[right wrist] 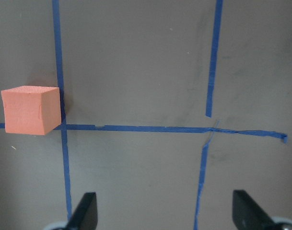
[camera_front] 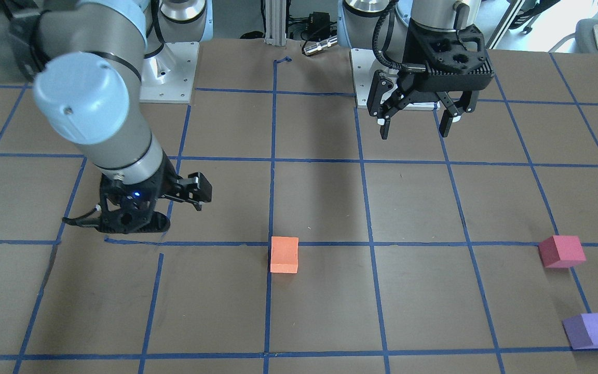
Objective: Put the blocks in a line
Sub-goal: 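Reach the left gripper over the orange cube while the right arm withdraws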
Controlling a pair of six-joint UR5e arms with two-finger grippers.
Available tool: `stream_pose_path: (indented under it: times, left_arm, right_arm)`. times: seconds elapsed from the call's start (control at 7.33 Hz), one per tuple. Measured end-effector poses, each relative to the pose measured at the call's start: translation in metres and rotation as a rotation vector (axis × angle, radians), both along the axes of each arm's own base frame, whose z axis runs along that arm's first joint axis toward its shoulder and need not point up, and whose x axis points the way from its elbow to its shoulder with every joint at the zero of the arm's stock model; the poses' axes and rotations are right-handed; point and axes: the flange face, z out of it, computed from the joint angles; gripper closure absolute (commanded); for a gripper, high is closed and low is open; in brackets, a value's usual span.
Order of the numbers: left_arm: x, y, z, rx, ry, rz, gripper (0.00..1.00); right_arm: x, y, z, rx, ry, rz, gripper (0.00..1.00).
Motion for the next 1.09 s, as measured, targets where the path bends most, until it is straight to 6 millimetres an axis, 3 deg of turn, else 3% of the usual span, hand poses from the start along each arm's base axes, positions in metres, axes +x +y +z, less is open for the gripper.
stream_pose_path:
  times: [0.14, 0.27, 0.41, 0.55, 1.09]
  left_arm:
    - [-0.005, -0.006, -0.008, 0.005, 0.004, -0.002, 0.00]
    - [-0.008, -0.018, -0.023, 0.006, 0.009, 0.003, 0.00]
    - [-0.015, -0.032, -0.044, 0.011, 0.016, 0.018, 0.00]
    - [-0.032, -0.044, -0.067, 0.019, 0.025, 0.023, 0.00]
    - [-0.124, -0.084, -0.168, 0.120, 0.100, 0.033, 0.00]
  right_arm:
    - [-0.015, 0.038, 0.040, 0.015, 0.002, 0.034, 0.00]
    - [-0.022, 0.072, 0.066, 0.017, 0.001, 0.055, 0.00]
    - [-0.025, 0.093, 0.075, 0.019, 0.002, 0.061, 0.00]
    - [-0.027, 0.102, 0.077, 0.009, 0.006, 0.059, 0.00]
    - [-0.038, 0.103, 0.081, -0.034, 0.057, 0.054, 0.00]
